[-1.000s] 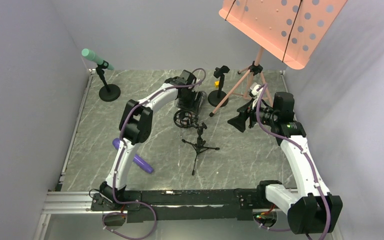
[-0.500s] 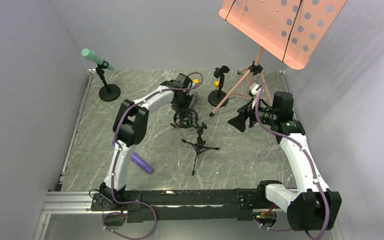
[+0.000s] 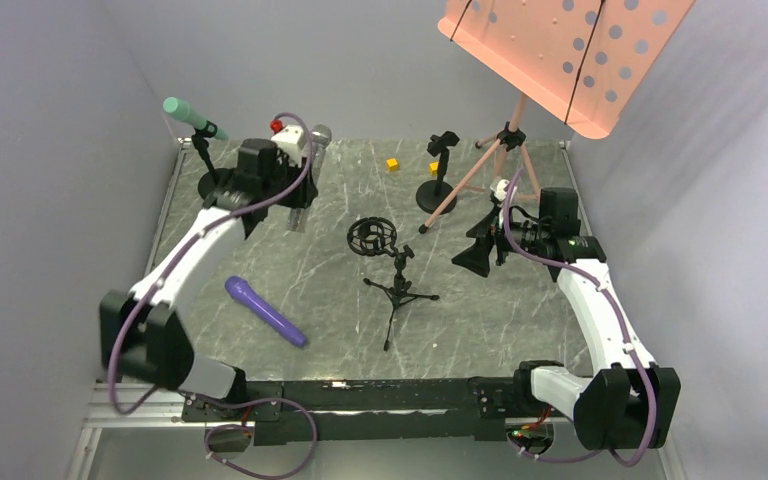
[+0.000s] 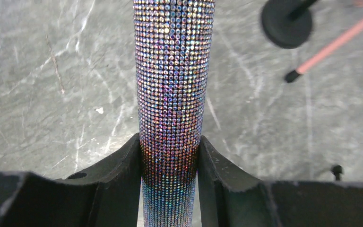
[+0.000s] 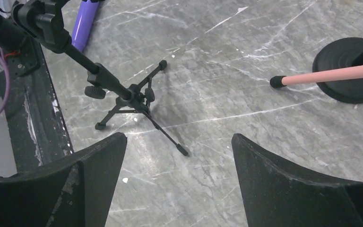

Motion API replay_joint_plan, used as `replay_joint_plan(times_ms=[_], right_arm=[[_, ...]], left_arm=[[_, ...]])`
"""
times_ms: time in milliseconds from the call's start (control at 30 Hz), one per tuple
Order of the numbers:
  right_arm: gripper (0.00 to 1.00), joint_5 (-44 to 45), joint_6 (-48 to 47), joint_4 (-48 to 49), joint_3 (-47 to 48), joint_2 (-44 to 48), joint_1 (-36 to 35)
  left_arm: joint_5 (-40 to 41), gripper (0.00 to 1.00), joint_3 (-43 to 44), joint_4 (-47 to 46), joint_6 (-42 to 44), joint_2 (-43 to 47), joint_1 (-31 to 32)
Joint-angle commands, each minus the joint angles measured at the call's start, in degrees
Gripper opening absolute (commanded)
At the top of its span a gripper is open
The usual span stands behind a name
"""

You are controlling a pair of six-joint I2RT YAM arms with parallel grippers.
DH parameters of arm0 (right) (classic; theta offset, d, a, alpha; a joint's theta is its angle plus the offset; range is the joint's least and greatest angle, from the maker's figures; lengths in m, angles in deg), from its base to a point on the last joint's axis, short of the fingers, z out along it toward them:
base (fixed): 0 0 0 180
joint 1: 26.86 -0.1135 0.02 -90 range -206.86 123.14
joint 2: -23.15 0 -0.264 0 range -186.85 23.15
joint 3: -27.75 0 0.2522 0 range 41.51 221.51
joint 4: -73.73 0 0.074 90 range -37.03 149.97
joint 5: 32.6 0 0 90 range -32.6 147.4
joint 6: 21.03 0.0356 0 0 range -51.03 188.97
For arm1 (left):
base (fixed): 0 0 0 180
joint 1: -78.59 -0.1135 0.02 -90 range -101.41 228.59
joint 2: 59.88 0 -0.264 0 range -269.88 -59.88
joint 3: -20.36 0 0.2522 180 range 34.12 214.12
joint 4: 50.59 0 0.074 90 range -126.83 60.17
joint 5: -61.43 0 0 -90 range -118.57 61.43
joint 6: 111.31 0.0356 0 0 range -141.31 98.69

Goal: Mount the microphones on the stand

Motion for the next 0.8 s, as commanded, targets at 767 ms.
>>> replay_joint_plan(times_ms=[767], right_arm=[[0.99,-10.3,19.1,-6.1,37.9,-5.0,-16.5]], left_arm=[[-14.2,0.01,-30.7,-46.9,-20.1,38.8,20.8]])
